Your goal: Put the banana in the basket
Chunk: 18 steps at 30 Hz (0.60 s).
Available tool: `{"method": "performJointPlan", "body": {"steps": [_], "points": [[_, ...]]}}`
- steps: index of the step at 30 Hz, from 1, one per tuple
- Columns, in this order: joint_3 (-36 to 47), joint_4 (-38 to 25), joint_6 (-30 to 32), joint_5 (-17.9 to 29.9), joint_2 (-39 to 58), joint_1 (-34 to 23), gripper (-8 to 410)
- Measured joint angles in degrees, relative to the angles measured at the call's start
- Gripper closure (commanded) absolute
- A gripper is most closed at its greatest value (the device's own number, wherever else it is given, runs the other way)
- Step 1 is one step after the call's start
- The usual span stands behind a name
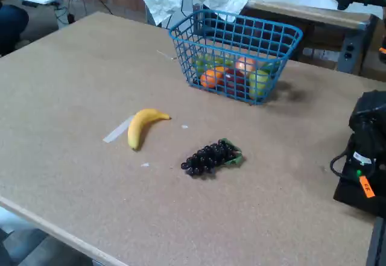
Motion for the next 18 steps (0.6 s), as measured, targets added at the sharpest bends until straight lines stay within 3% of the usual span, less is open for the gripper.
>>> {"method": "performJointPlan", "body": {"steps": [7,18], "points": [[5.7,1.6,5.1,-3.4,16.0,1.5,402],[6.9,13.4,13.2,-3.5,35.0,6.1,397]]}}
